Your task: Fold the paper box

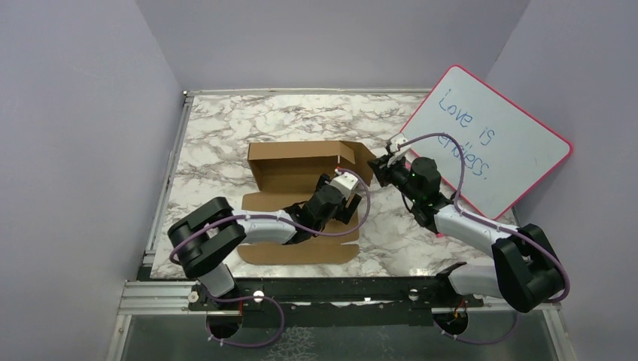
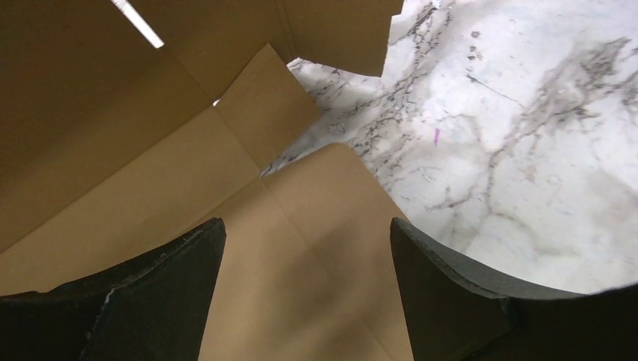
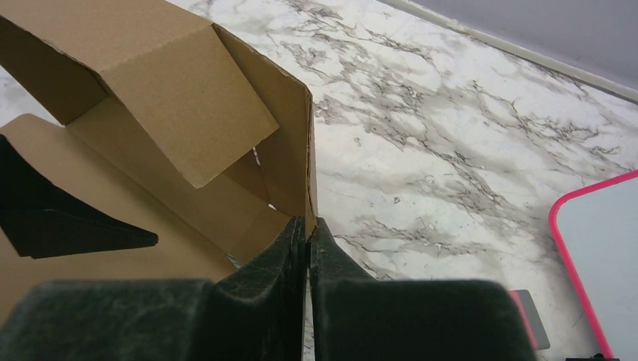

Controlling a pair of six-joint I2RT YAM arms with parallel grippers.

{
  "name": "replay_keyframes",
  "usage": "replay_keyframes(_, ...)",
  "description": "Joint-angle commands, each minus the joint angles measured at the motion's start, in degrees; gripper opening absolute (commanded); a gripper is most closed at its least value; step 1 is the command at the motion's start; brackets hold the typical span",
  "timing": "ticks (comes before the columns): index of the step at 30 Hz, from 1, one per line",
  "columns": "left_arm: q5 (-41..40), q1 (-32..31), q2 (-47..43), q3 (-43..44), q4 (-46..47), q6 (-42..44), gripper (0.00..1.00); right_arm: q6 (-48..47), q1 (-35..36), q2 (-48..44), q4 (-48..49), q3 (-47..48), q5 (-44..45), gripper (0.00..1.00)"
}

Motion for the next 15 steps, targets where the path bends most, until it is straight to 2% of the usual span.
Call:
replay_keyframes(1,-5.0,-0.21,5.88,2.43,10.94,4.46,0.8,-2.93,-0.22,-1.34,-0.1,1.11,-3.71,0.08)
replay_keyframes(9,-12.62,-0.23,16.56,5.34,21.54,10.48,0.78,-4.29,-0.13,-2.23,-0.86,0.8,-4.33,0.01)
replay_keyframes(15,-18.13,-0.19,20.84,8.0,25.0,12.14,0.73,-4.84,-0.17,-1.96,-2.03,1.39,-4.69,0.01)
